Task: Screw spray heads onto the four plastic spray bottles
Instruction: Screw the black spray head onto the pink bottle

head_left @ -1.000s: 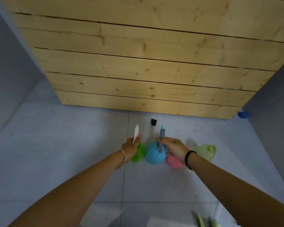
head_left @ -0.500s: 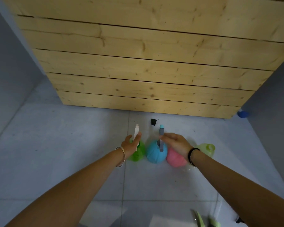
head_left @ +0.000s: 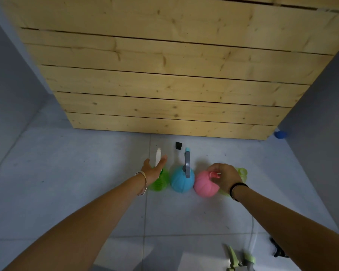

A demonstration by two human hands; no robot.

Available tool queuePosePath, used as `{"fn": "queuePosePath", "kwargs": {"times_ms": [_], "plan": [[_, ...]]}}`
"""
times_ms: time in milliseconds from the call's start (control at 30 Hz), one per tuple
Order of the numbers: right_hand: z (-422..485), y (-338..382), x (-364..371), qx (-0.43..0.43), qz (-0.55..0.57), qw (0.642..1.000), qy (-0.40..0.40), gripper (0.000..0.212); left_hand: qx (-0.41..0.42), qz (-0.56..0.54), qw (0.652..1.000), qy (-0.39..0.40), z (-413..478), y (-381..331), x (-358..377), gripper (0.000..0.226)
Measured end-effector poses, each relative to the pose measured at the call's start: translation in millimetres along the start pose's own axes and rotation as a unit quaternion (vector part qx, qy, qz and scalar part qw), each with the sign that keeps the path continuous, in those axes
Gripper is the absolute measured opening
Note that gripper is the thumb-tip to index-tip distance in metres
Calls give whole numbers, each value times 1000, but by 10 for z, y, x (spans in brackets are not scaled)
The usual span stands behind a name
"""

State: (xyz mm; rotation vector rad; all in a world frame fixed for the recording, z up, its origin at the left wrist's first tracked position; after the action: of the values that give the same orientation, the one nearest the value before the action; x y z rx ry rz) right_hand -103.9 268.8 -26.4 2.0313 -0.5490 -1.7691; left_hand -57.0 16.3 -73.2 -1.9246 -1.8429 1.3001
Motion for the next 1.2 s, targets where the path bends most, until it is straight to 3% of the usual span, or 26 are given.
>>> {"fn": "queuePosePath", "kwargs": {"times_ms": [200,333,400,500,633,833,967,1100,1200], "plan": [[-121,131,-321,-14,10,1000,-17,20,43,-17,997,-58,-219,-241,-168,104],[-221,364,-869,-29,97,994,-40,21,191,16,969,-154,-564,-666,-325,103],[-308,456,-1201,-35,146,987,-57,25,280,49,945,-161,-822,-948,-253,101],[-473,476,-1623,-23,234,968,-83,28,364,58,927,-68,-1235,-1278,68,98],[-710,303,-2016,-8,304,946,-114,25,369,62,921,103,-1690,-1409,608,110],[-983,-241,-2321,38,363,921,-133,22,385,106,901,171,-1995,-1401,1185,120],[-1071,-699,-2233,84,399,907,-105,17,393,122,890,196,-2021,-1329,1556,95],[-1186,-1497,-1911,212,438,866,-116,25,382,161,886,207,-1940,-1180,1841,92],[-1414,-2193,-1475,320,374,861,-131,23,376,176,884,215,-1833,-1048,1939,99]]}}
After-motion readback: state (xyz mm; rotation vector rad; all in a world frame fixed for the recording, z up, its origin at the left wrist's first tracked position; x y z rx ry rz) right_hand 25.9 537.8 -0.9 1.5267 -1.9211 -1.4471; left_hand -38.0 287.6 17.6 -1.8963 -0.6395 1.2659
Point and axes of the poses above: each hand's wrist, its own z-axis towards the middle knuckle, its own x-axis out of the palm, y = z × x, the point moved 7 cm from there along z, towards the middle knuckle, and after that the axes turned 13 degrees about -y, right-handed, at the moved point
